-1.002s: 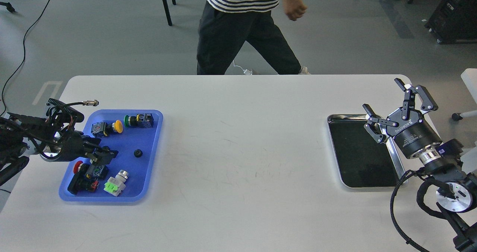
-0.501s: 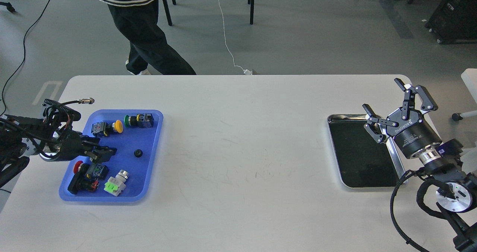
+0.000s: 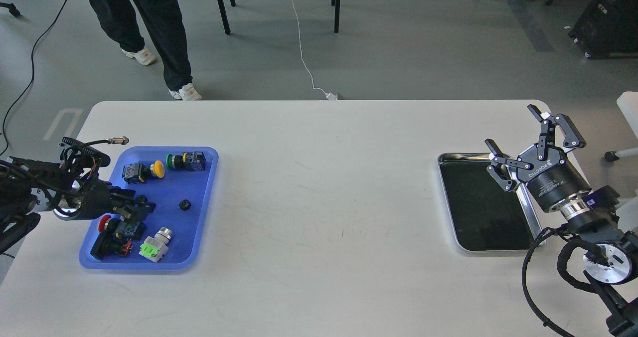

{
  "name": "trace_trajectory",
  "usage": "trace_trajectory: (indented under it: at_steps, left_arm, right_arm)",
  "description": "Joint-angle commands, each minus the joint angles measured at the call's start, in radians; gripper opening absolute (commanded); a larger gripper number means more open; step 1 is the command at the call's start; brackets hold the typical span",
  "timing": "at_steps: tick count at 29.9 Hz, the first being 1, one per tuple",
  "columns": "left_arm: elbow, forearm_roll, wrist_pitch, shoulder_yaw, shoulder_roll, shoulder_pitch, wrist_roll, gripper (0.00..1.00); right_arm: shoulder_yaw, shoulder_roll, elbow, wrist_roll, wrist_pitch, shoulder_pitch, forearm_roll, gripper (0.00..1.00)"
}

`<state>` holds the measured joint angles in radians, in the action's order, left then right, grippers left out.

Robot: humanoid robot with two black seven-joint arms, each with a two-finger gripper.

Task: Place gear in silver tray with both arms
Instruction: 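Lower the left gripper into the blue tray onto a small black gear, then lift the black gear with the left gripper toward the table center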

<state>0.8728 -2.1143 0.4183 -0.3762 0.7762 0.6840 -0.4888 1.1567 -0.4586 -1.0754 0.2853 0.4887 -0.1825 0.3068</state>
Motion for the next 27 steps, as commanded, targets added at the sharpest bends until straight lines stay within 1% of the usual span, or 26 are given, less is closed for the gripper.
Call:
trace_trajectory:
  at_steps: [1,3,6,9,11,13,15,19,22,25,27]
  left_arm:
    - [0.0,-0.001,0.0,0.0,0.0,-0.001,0.0,0.4]
    - [0.0,-0.001,0.0,0.0,0.0,-0.001,0.0,0.34]
    - [0.0,-0.001,0.0,0.0,0.0,0.0,0.0,0.29]
    - [0.0,-0.001,-0.001,0.0,0.0,0.002,0.0,0.27]
    - [0.0,-0.001,-0.001,0.0,0.0,0.0,0.0,0.23]
    - [0.0,-0.003,-0.003,0.0,0.0,0.0,0.0,0.2]
    - [0.003,-0.006,-0.003,0.0,0.002,0.0,0.0,0.15]
    - [0.003,-0.004,-0.003,0.0,0.002,0.012,0.0,0.14]
    - [0.008,-0.004,0.0,0.0,0.002,0.045,0.0,0.14]
    - [0.034,0.007,0.008,-0.001,0.002,0.075,0.0,0.14]
    - [0.08,0.011,0.019,-0.001,0.005,0.095,0.0,0.14]
  right_arm:
    - [0.0,0.0,0.0,0.0,0.0,0.0,0.0,1.0]
    - [0.0,0.0,0.0,0.0,0.0,0.0,0.0,1.0]
    - [0.0,0.001,0.0,0.0,0.0,0.002,0.0,1.0]
    - [0.0,0.001,0.0,0.0,0.0,0.002,0.0,1.0]
    - [0.0,0.001,0.0,0.0,0.0,0.002,0.0,1.0]
    - [0.0,0.001,0.0,0.0,0.0,0.002,0.0,1.0]
    - [0.0,0.001,0.0,0.0,0.0,0.002,0.0,1.0]
    - [0.0,0.003,0.0,0.0,0.0,0.002,0.0,1.0]
    - [0.0,0.001,0.0,0.0,0.0,0.002,0.0,1.0]
    - [0.0,0.0,0.0,0.0,0.0,0.0,0.0,1.0]
    - [0.0,0.0,0.0,0.0,0.0,-0.003,0.0,1.0]
